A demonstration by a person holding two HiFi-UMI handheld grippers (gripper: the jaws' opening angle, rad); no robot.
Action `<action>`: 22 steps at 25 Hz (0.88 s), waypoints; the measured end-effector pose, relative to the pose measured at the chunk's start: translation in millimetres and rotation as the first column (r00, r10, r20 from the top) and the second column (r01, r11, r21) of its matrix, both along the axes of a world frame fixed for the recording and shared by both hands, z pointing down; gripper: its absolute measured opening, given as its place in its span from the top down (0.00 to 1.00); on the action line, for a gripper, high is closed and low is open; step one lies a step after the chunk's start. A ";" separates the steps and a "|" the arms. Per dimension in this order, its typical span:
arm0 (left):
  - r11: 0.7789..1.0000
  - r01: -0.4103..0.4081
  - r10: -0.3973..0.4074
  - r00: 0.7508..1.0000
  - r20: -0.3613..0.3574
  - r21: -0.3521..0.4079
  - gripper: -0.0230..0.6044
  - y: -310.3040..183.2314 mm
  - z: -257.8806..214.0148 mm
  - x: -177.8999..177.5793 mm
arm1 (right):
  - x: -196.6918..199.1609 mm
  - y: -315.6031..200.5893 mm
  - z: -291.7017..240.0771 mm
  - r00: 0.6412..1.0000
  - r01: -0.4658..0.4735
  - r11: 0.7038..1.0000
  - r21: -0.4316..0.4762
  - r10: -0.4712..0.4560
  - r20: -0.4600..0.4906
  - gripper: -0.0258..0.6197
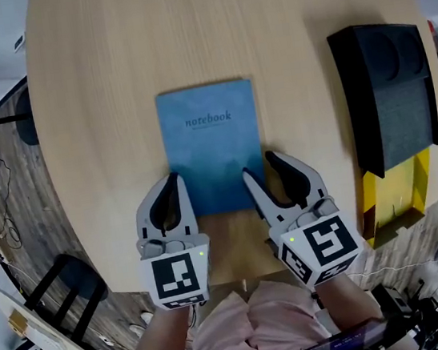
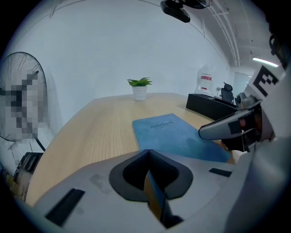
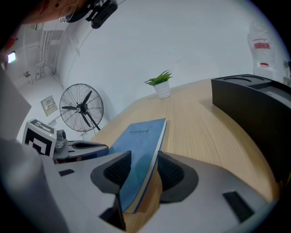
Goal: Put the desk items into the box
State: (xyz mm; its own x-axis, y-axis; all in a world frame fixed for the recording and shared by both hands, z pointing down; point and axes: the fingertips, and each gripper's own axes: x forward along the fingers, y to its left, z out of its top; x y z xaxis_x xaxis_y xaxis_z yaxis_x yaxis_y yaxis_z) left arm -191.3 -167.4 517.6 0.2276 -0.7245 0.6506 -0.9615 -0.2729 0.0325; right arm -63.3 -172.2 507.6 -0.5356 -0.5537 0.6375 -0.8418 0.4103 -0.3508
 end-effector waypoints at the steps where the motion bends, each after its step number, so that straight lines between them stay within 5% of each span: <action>1: 1.000 0.006 -0.006 1.000 -0.016 -0.010 0.94 0.0 0.9 -1.2 | -0.2 0.1 0.2 1.000 0.000 1.000 0.000 0.000 -0.001 0.68; 17: 0.999 0.002 -0.004 0.998 -0.066 -0.041 0.94 -0.1 2.4 -2.8 | -16.1 4.4 12.5 0.993 0.052 0.998 -0.046 -0.057 -0.102 0.59; 22: 0.999 -0.002 -0.001 0.997 -0.075 -0.038 0.94 -0.6 2.0 -3.7 | -16.1 2.9 9.9 0.999 0.005 0.998 -0.070 -0.008 -0.045 0.61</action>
